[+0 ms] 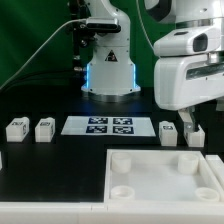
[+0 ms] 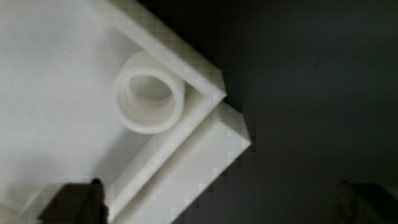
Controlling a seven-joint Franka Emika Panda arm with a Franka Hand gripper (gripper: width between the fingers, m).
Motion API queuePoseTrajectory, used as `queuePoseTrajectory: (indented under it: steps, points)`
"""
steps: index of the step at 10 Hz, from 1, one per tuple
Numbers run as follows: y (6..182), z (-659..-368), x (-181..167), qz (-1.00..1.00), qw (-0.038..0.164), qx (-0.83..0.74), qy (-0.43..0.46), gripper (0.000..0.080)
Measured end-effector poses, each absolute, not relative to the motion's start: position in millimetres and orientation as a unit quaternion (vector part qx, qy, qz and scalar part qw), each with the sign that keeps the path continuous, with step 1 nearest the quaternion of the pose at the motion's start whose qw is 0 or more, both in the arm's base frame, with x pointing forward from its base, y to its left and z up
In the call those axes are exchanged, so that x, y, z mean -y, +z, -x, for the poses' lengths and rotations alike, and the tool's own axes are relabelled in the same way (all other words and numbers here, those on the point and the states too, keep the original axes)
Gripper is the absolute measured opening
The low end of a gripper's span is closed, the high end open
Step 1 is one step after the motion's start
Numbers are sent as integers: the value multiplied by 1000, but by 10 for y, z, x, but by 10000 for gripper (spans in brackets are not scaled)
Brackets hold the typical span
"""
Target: Assemble one leg
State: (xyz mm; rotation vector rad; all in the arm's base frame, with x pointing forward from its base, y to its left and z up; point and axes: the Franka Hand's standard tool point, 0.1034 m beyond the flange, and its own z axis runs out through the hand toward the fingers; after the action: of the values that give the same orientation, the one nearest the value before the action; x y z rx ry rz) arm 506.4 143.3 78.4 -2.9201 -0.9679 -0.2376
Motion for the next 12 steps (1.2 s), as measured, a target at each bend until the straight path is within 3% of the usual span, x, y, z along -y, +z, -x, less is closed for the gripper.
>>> queuePoseTrajectory:
  steps: [4, 6, 10, 12]
  points:
    - [705, -4873, -1637, 994, 54, 81, -41, 648]
    - [608, -4713, -1581, 998, 58, -2, -25, 648]
    - [618, -4728, -1596, 998, 56, 6, -12, 648]
    - [588, -4569, -1678, 995, 45, 4, 93, 648]
